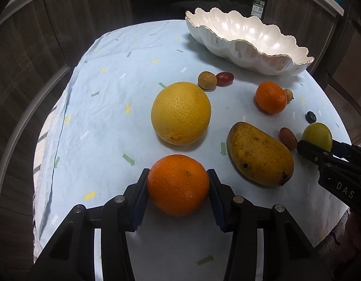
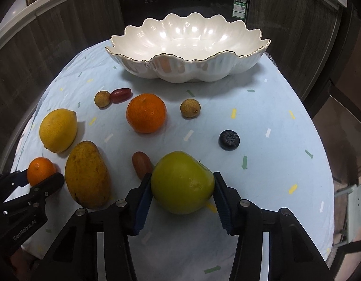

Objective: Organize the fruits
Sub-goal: 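Lower the left gripper onto the orange while the right gripper approaches the green apple, then close the left gripper on the orange while the right gripper grasps the green apple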

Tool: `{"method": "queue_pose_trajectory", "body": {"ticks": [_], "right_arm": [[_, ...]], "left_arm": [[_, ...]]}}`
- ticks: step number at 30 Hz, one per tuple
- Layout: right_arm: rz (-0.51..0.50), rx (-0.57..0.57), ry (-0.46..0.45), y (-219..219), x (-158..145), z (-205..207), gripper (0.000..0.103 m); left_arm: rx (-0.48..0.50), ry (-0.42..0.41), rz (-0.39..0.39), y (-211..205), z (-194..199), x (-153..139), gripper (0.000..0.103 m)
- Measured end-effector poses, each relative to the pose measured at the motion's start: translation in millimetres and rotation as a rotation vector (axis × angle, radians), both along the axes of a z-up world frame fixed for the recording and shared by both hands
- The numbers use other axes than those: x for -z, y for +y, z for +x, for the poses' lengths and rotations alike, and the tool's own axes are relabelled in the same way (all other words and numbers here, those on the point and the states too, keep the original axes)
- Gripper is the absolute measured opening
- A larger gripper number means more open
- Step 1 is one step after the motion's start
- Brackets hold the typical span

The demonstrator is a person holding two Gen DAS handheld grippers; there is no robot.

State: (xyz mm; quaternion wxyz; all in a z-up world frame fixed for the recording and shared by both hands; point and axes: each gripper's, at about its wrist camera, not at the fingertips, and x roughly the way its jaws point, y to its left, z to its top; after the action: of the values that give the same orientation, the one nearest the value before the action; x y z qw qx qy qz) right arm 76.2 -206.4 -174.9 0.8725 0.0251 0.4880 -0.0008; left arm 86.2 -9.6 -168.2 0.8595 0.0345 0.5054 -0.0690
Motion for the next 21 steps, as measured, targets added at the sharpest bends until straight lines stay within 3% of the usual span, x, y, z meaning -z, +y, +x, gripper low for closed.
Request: {"method": "queue_pose_trajectory", "body": {"ticks": [21], "right_arm": [[-0.005, 0.003, -0.07, -2, -25, -6, 0.05]], "left_arm": [[0.014, -0.069, 0.013, -1, -8, -23, 0.045]]}}
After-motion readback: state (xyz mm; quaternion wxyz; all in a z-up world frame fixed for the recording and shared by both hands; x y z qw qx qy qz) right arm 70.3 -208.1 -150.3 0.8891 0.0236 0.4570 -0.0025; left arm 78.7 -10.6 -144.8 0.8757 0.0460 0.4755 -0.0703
